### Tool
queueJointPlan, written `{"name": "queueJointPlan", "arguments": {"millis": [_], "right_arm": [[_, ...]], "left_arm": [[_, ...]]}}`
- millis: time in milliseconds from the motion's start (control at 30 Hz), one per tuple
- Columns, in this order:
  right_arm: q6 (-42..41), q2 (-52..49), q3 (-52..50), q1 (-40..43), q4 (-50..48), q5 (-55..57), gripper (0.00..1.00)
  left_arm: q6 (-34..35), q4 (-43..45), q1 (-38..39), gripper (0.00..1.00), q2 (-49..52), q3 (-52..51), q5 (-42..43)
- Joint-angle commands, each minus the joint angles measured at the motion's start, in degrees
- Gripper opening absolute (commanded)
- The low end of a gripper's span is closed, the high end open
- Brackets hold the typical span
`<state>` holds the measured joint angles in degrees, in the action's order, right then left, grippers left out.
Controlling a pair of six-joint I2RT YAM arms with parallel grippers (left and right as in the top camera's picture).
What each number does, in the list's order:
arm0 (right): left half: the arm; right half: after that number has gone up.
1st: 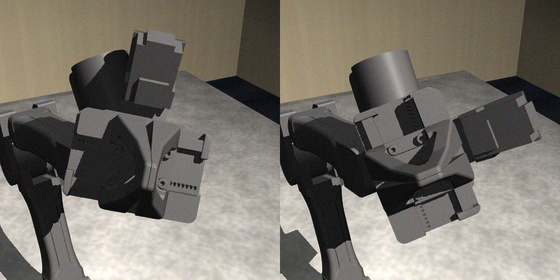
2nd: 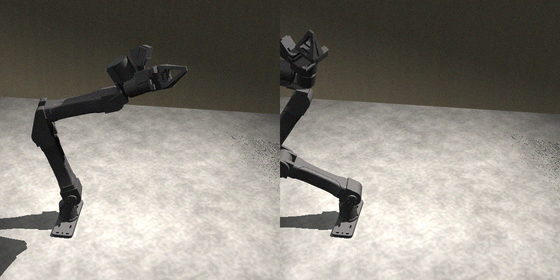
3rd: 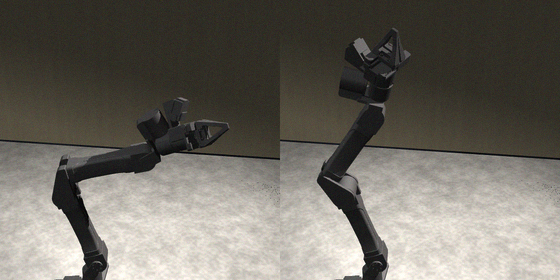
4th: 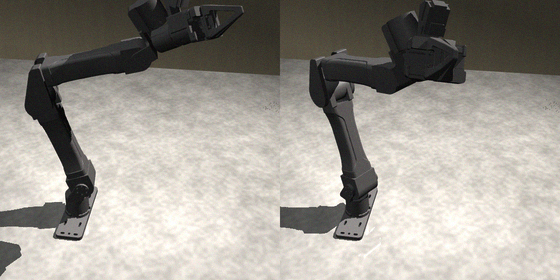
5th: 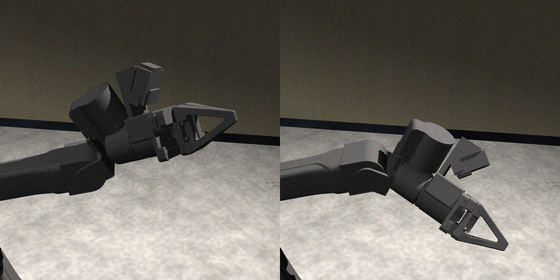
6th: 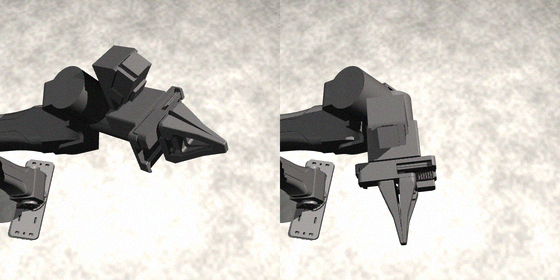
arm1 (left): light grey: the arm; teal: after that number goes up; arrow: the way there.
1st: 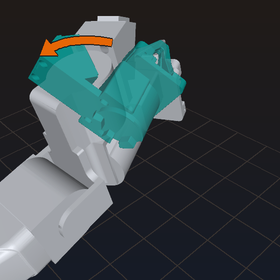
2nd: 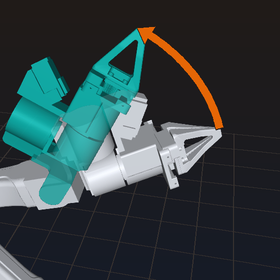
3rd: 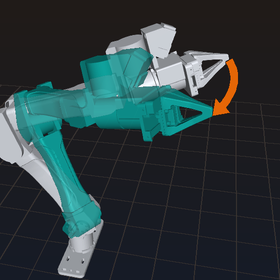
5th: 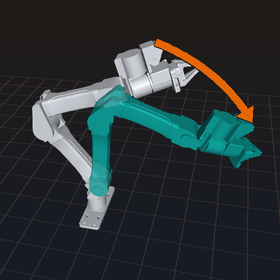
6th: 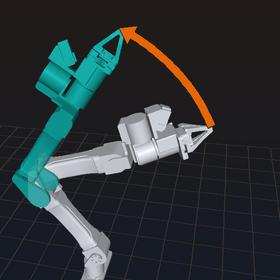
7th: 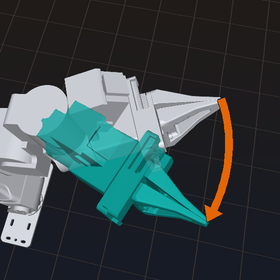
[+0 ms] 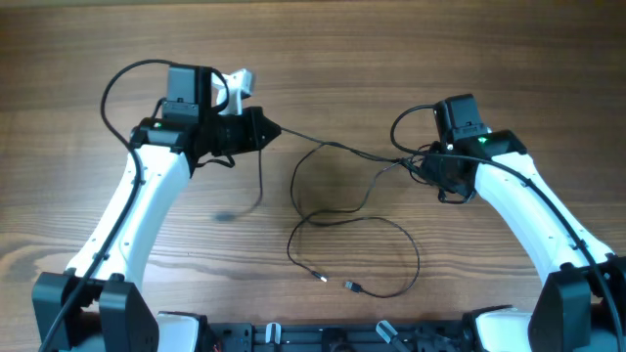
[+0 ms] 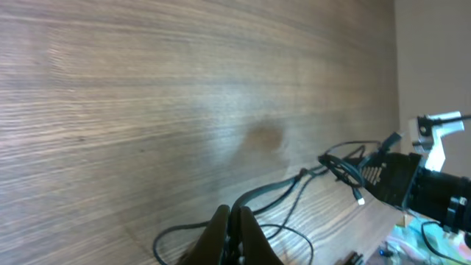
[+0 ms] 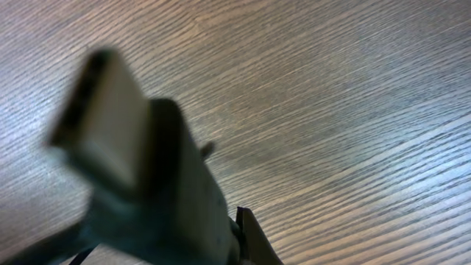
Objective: Untangle cables
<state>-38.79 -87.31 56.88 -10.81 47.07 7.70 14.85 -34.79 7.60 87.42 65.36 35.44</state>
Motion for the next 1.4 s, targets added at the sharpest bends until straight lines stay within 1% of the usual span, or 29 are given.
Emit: {"name": "queueJointPlan", "arguments": {"millis": [0, 33, 67, 100, 133, 167, 200, 233, 300, 367, 433, 467, 533, 600, 733, 767, 800, 833, 867, 900, 1067, 1133, 1200, 1233, 1267, 1333, 1367], "right_arm": [[2.43, 1.97, 0.11, 2.16, -0.70, 3.41, 0.04], [7.15, 2.60, 0.11, 2.16, -2.89, -3.02, 0.04], [14.78, 3.28, 0.11, 2.16, -5.99, -13.86, 0.04], [22.71, 3.78, 0.11, 2.16, -8.66, -26.64, 0.04], [29.00, 4.20, 0.11, 2.16, -11.50, -42.73, 0.04], [29.81, 4.22, 0.11, 2.16, -13.11, -50.60, 0.04], [29.83, 4.22, 0.11, 2.14, -14.53, -56.17, 0.04], [29.86, 4.22, 0.11, 2.14, -15.56, -60.15, 0.04], [29.83, 4.22, 0.11, 2.14, -17.18, -64.35, 0.04], [29.59, 4.22, 0.11, 2.14, -18.93, -67.01, 0.04], [29.18, 4.22, 0.11, 2.14, -19.41, -66.97, 0.04], [29.18, 4.22, 0.11, 2.14, -19.37, -66.97, 0.04], [28.24, 4.22, 0.11, 2.14, -19.39, -66.99, 0.04], [28.15, 4.22, 0.11, 1.97, -19.39, -67.56, 0.04], [28.15, 4.22, 0.11, 0.48, -19.39, -68.26, 0.04], [28.15, 4.22, 0.11, 0.09, -19.41, -68.26, 0.04], [28.13, 4.22, 0.11, -0.02, -19.41, -68.26, 0.04], [28.11, 4.22, 0.11, -0.02, -19.41, -68.26, 0.04], [28.09, 4.22, 0.11, 0.00, -19.39, -68.28, 0.04], [27.82, 4.22, 0.11, 0.00, -19.34, -68.28, 0.04], [26.71, 4.22, 0.11, 0.00, -19.37, -68.15, 0.04], [25.38, 4.22, 0.11, 0.00, -19.10, -64.61, 0.04], [24.04, 4.22, 0.11, 0.00, -19.47, -65.57, 0.04], [24.04, 4.22, 0.11, 0.00, -19.71, -67.12, 0.04], [24.00, 4.22, 0.11, 0.00, -20.11, -68.28, 0.04], [23.71, 4.22, 0.11, 0.00, -20.48, -68.28, 0.04], [23.65, 4.22, 0.11, 0.00, -20.46, -68.46, 0.04]], "left_arm": [[-1.11, 0.44, -3.63, 0.05, -0.96, 0.70, -3.61], [-1.01, 0.42, -3.56, 0.20, -0.96, 0.70, -3.58], [-0.46, 0.39, -3.10, 0.45, -0.96, 0.68, -3.41], [0.00, 0.42, -2.34, 0.57, -0.96, 0.66, -3.30], [0.59, 0.44, -1.18, 0.65, -0.96, 0.66, -3.19], [0.59, 0.42, 0.17, 0.67, -0.96, 0.66, -2.91], [0.59, 0.42, 1.75, 0.67, -0.96, 0.66, -2.93], [0.59, 0.44, 3.21, 0.62, -0.96, 0.66, -2.89], [0.59, 0.66, 7.06, 0.51, -0.92, 0.66, -2.73], [0.59, 1.55, 10.19, 0.48, -0.39, 0.66, -2.73], [0.61, 2.80, 12.20, 0.44, -0.26, 0.63, -2.62], [0.61, 3.50, 12.76, 0.44, -0.26, 0.63, -1.84], [0.79, 6.23, 13.77, 0.43, -0.26, 0.63, 2.16], [4.79, 10.01, 14.58, 0.43, -0.24, 0.63, 4.63], [7.23, 12.92, 16.41, 0.35, -0.26, 0.63, 5.57], [8.15, 13.03, 17.09, 0.29, -0.26, 0.66, 5.70], [8.15, 12.96, 17.59, 0.19, -0.26, 0.63, 5.68], [8.15, 12.96, 17.81, 0.13, -0.26, 0.63, 5.68], [8.15, 12.96, 17.81, 0.05, -0.26, 0.63, 5.68], [8.13, 12.94, 17.77, 0.04, -0.26, 0.63, 5.64], [7.89, 12.26, 17.33, 0.04, -0.26, 0.63, 3.91], [7.89, 10.62, 15.98, 0.04, -0.31, 0.63, 1.70], [7.93, 6.60, 12.63, 0.04, -0.31, 0.63, -2.25], [7.98, 5.62, 11.85, 0.10, -0.31, 0.63, -2.29], [8.26, 4.15, 10.95, 0.36, -0.31, 0.63, -1.77], [8.37, 3.43, 11.06, 0.50, -0.31, 0.63, -0.42], [8.37, 3.45, 11.63, 0.51, -0.31, 0.63, -0.15]]}}
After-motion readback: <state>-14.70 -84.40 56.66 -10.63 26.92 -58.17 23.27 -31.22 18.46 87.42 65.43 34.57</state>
